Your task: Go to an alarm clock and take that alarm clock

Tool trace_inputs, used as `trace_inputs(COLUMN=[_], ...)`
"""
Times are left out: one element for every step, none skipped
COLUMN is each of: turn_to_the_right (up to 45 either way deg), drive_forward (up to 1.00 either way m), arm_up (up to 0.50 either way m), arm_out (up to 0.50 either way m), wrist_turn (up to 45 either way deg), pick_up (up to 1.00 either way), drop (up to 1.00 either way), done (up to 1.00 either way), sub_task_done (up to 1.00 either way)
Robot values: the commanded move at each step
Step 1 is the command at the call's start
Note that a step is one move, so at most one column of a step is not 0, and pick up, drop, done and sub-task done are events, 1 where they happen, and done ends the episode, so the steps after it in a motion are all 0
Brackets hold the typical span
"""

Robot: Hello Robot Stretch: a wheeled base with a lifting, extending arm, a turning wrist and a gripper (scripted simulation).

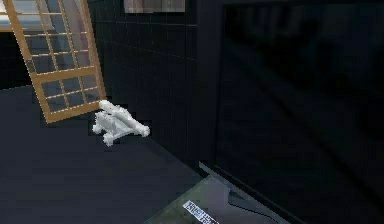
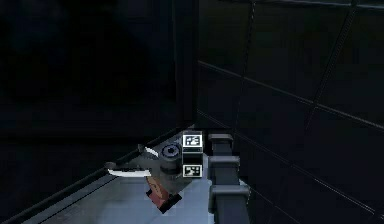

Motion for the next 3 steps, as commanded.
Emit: trace_inputs(turn_to_the_right=[0.0, 0.0, 0.0], drive_forward=[0.00, 0.00, 0.00], arm_up=[0.00, -0.30, 0.00], arm_out=[0.00, 0.00, 0.00], wrist_turn=[21.0, 0.0, 0.0], pick_up=[0.00, 0.00, 1.00], drop=[0.00, 0.00, 0.00], done=[0.00, 0.00, 0.00], sub_task_done=[0.00, 0.00, 0.00])
